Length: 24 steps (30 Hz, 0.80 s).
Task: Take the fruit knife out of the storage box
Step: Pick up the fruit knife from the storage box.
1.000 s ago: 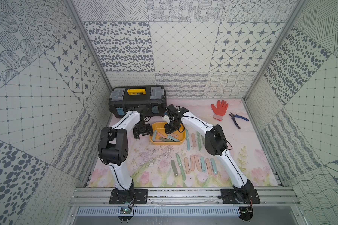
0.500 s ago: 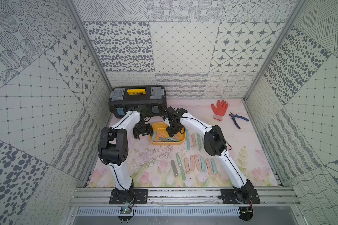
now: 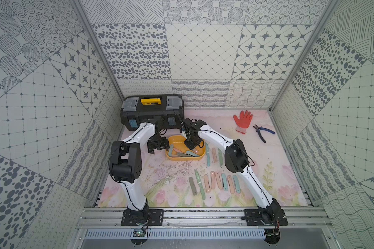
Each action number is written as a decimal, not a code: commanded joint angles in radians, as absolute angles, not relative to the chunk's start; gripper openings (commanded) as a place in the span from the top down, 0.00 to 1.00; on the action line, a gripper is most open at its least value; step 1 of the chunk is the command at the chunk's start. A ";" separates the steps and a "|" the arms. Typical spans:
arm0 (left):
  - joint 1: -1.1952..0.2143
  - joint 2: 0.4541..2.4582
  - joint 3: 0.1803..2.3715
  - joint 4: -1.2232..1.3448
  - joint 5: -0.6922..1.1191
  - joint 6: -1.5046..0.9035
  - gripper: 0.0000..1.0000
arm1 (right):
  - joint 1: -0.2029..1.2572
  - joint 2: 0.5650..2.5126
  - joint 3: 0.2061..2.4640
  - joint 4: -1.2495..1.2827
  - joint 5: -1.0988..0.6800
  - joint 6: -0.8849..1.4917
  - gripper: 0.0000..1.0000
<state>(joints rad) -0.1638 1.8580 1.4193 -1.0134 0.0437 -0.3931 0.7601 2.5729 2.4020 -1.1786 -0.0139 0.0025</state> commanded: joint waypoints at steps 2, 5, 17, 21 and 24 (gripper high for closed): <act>-0.165 1.841 1.429 -1.042 0.050 -0.405 0.19 | 0.767 2.595 2.422 -1.177 0.018 0.025 0.77; -0.166 1.840 1.429 -1.040 0.051 -0.405 0.19 | 0.767 2.577 2.424 -1.164 0.027 0.030 0.78; -0.165 1.841 1.428 -1.039 0.055 -0.405 0.19 | 0.766 2.484 2.458 -1.180 -0.001 0.049 0.78; -0.166 1.840 1.428 -1.039 0.054 -0.405 0.19 | 0.768 2.484 2.489 -1.206 -0.001 0.051 0.78; -0.166 1.838 1.427 -1.040 0.053 -0.405 0.19 | 0.769 2.482 2.499 -1.212 -0.002 0.055 0.78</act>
